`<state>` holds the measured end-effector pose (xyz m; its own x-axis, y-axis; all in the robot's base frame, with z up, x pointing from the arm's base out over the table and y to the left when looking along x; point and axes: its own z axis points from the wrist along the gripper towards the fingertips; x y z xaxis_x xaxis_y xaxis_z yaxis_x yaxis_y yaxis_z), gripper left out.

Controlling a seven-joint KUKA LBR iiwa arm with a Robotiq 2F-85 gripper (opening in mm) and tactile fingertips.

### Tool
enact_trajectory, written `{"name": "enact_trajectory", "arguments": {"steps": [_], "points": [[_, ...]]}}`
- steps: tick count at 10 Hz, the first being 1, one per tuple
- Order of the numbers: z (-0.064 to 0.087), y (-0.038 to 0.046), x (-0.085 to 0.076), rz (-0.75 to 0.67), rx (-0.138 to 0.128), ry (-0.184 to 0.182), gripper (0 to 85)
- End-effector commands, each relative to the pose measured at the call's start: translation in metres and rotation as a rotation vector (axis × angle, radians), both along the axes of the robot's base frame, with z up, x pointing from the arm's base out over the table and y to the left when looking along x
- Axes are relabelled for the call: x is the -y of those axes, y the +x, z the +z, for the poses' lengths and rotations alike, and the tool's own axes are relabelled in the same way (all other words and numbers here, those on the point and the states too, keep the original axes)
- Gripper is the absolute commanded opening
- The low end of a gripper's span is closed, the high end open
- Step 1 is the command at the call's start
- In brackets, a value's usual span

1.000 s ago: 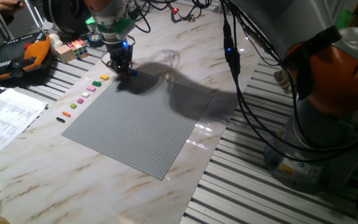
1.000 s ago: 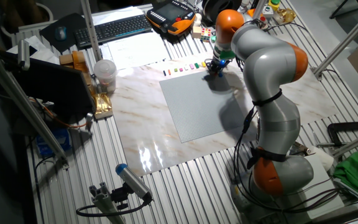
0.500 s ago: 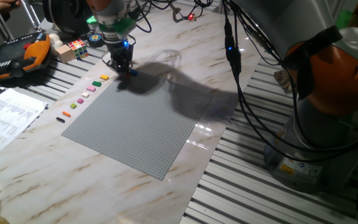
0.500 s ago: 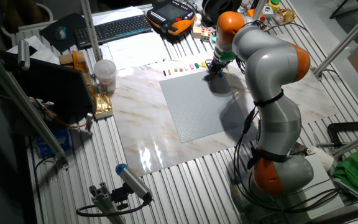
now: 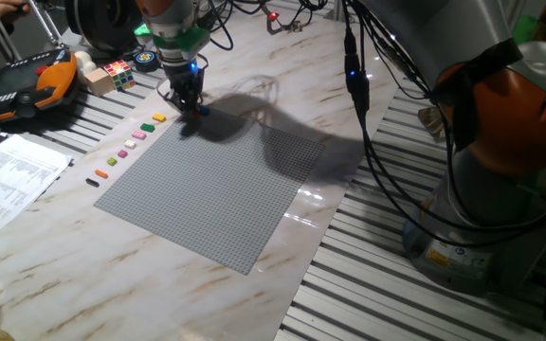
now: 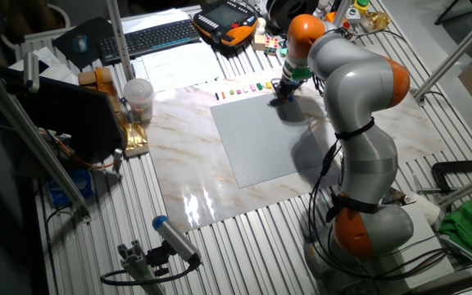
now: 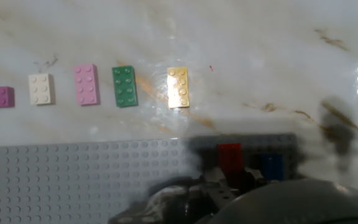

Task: Build with small Lego blocks

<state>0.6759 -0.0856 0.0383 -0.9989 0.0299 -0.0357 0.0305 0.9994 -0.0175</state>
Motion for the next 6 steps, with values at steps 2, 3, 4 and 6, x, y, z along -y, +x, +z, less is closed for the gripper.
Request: {"name": "enact_trajectory", "arguments": {"steps": [2,3,4,6], "points": [[-0.0019,-0.0031,0.0004,-0.003,-0.001,-0.004,0.7],[-0.0023,-0.0032,0.0009,-0.003,-0.002,-0.010,0.7],[-0.0031,-0.0034,0.0012,-0.008,-0.008,-0.015,0.7],[-0.0040,-0.0040,0.0010,-0.014,-0.014,-0.015,0.7]]}}
